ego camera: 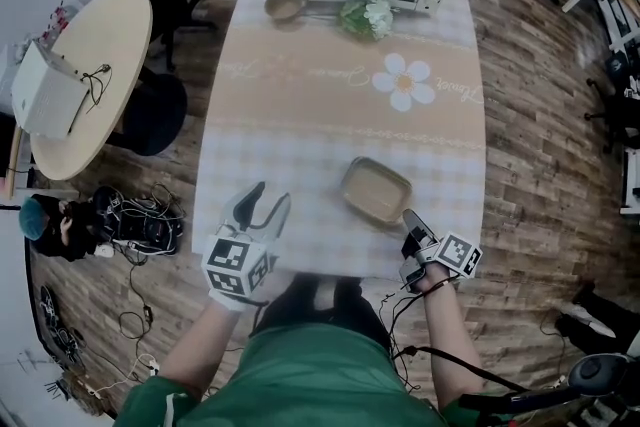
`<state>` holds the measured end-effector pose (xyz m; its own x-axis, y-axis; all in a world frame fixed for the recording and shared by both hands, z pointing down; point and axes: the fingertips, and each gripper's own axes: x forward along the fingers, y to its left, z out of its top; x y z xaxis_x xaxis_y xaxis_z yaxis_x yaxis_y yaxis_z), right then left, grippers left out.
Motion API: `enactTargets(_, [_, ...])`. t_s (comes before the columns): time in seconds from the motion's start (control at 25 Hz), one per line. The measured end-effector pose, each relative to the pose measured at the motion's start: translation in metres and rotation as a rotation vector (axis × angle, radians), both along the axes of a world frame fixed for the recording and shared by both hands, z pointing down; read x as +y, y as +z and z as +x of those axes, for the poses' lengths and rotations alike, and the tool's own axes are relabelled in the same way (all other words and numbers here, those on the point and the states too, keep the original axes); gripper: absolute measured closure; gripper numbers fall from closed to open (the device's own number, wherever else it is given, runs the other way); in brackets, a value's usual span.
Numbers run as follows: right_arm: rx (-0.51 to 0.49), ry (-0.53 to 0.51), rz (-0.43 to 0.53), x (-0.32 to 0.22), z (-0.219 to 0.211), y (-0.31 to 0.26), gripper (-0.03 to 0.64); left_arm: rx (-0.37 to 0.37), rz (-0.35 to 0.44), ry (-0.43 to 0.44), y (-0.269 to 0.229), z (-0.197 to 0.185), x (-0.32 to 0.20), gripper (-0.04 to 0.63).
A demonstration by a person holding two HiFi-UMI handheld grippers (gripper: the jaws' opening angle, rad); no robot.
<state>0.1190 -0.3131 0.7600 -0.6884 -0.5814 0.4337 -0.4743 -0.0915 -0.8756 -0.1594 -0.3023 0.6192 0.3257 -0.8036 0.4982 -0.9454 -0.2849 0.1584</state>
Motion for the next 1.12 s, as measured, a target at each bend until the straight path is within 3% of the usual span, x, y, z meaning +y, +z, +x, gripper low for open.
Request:
enactTargets(0.24, [-0.011, 0.010, 0.067, 0.005, 0.002, -0.025, 0.577, 0.006, 0.028, 0.014, -0.013, 0.006, 0.003, 0.393])
enactTargets(0.88, [0.142, -0.075, 0.339, 0.027, 0.009, -0.111, 0.577, 0.025, 0.102, 0.039, -0.056, 0.023, 0.024, 0.397])
enactTargets(1.12, [0.134, -0.059, 0.435, 0.036, 0.007, -0.165, 0.577, 0.022, 0.138, 0.034, -0.076, 0.023, 0.034, 0.399])
